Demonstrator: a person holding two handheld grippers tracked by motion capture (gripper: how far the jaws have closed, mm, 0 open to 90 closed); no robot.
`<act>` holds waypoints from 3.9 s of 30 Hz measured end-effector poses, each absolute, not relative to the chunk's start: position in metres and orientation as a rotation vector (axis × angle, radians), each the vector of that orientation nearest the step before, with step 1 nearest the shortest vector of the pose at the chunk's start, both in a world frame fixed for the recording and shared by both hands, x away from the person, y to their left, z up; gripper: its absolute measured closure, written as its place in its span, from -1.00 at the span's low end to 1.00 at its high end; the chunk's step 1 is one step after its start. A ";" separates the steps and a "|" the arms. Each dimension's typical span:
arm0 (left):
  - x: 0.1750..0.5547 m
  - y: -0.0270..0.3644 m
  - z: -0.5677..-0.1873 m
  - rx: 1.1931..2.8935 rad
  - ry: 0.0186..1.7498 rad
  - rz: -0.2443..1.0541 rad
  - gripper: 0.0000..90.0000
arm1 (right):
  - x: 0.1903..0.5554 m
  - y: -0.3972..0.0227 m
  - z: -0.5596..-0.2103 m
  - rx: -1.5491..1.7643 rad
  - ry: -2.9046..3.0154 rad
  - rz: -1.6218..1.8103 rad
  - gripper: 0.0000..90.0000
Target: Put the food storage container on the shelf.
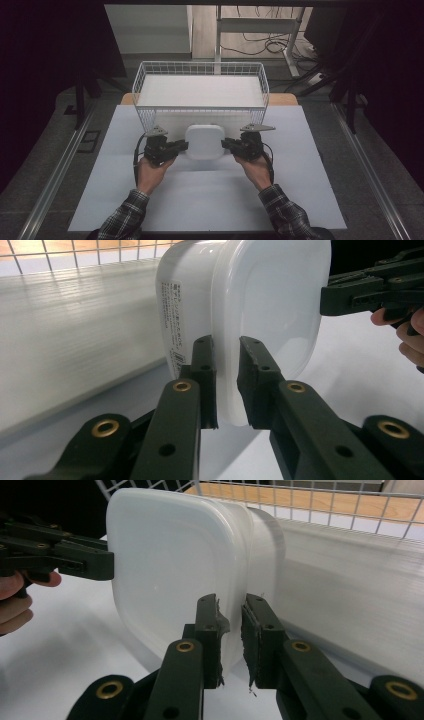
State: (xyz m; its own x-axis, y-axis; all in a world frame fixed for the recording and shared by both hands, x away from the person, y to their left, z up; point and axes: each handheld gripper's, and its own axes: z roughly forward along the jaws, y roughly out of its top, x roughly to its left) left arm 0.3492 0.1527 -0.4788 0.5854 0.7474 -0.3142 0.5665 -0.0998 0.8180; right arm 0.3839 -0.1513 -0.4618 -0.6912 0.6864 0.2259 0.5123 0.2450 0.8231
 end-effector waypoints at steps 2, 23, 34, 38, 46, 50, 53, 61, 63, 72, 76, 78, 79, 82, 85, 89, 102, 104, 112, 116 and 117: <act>0.355 0.152 -0.482 1.780 1.095 0.215 0.74 | 0.386 -0.151 -0.463 1.143 2.329 1.427 0.72; 0.381 0.146 -0.500 1.762 1.131 0.207 0.67 | 0.414 -0.146 -0.474 1.138 2.343 1.334 0.62; 0.397 0.143 -0.499 1.751 1.136 0.352 0.15 | 0.423 -0.136 -0.474 1.090 2.262 1.279 0.43; 0.402 0.141 -0.497 1.750 1.150 0.403 0.04 | 0.429 -0.135 -0.474 1.112 2.230 1.289 0.39; 0.408 0.143 -0.484 1.720 1.146 0.387 -0.27 | 0.435 -0.138 -0.469 1.115 2.239 1.318 0.62; 0.400 0.147 -0.479 1.708 1.121 0.343 -0.42 | 0.432 -0.142 -0.465 1.103 2.257 1.338 0.80; 0.387 0.147 -0.476 1.726 1.076 0.330 -0.53 | 0.425 -0.145 -0.461 1.098 2.264 1.351 0.95; 0.352 0.157 -0.474 1.742 1.029 0.274 -0.80 | 0.404 -0.149 -0.455 1.025 2.319 1.394 0.98; 0.344 0.159 -0.477 1.743 1.029 0.289 -0.83 | 0.400 -0.148 -0.453 1.005 2.332 1.399 0.98; 0.306 0.166 -0.491 1.798 0.992 0.416 -0.89 | 0.380 -0.140 -0.456 0.917 2.392 1.395 0.98; 0.293 0.168 -0.494 1.797 0.982 0.436 -0.90 | 0.376 -0.137 -0.458 0.903 2.420 1.373 0.98; 0.284 0.170 -0.498 1.797 0.986 0.440 -0.91 | 0.373 -0.137 -0.459 0.901 2.432 1.387 0.98; 0.284 0.170 -0.498 1.797 0.986 0.440 -0.91 | 0.373 -0.137 -0.459 0.901 2.432 1.387 0.98; 0.275 0.172 -0.503 1.798 0.988 0.431 -0.91 | 0.369 -0.135 -0.463 0.894 2.447 1.383 0.98; 0.268 0.174 -0.508 1.812 0.982 0.430 -0.92 | 0.368 -0.132 -0.469 0.884 2.464 1.376 0.98; 0.258 0.175 -0.514 1.840 0.987 0.430 -0.93 | 0.367 -0.127 -0.479 0.866 2.493 1.354 0.97; 0.241 0.180 -0.519 1.862 0.985 0.422 -0.94 | 0.382 -0.110 -0.496 0.891 2.502 1.321 0.97; 0.240 0.182 -0.519 1.859 0.990 0.419 -0.94 | 0.385 -0.106 -0.497 0.905 2.501 1.324 0.97; 0.239 0.185 -0.521 1.856 0.998 0.401 -0.93 | 0.398 -0.096 -0.500 0.891 2.487 1.271 0.98; 0.239 0.183 -0.521 1.868 0.994 0.400 -0.93 | 0.402 -0.095 -0.498 0.887 2.472 1.268 0.98; 0.239 0.183 -0.521 1.868 0.994 0.400 -0.93 | 0.402 -0.095 -0.498 0.887 2.472 1.268 0.98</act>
State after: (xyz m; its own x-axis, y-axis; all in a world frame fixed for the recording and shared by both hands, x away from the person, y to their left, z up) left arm 0.2395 0.1829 -0.5211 0.6165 0.7756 -0.1359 0.4657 -0.2200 0.8572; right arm 0.4019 -0.0952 -0.4983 -0.7920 0.6063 0.0718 0.4120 0.4441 0.7956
